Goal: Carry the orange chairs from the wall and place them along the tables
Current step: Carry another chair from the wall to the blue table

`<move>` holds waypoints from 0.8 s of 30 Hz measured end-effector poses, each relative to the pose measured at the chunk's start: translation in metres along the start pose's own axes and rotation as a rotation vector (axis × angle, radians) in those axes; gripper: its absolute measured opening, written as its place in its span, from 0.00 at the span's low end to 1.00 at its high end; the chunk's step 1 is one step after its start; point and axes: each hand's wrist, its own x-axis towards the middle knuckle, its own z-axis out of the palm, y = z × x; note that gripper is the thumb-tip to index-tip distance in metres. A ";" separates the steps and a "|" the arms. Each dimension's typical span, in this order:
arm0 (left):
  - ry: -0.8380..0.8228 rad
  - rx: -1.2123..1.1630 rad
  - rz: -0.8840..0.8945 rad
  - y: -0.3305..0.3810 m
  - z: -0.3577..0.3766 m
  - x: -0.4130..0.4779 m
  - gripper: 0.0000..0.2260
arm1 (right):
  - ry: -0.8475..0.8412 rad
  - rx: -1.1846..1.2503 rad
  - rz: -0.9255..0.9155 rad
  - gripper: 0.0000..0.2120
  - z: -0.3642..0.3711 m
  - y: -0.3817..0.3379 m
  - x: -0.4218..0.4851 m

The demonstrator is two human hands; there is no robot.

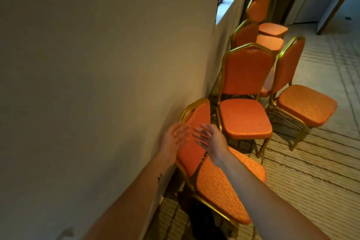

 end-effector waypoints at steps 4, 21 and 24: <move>0.022 0.018 -0.056 0.009 0.013 0.057 0.18 | 0.004 0.006 0.034 0.14 -0.001 -0.016 0.059; 0.129 0.096 -0.208 0.031 0.003 0.205 0.20 | -0.014 -0.192 0.213 0.14 0.040 -0.009 0.199; 0.081 0.101 -0.253 0.034 0.004 0.210 0.21 | 0.033 -0.243 0.213 0.21 0.041 0.004 0.209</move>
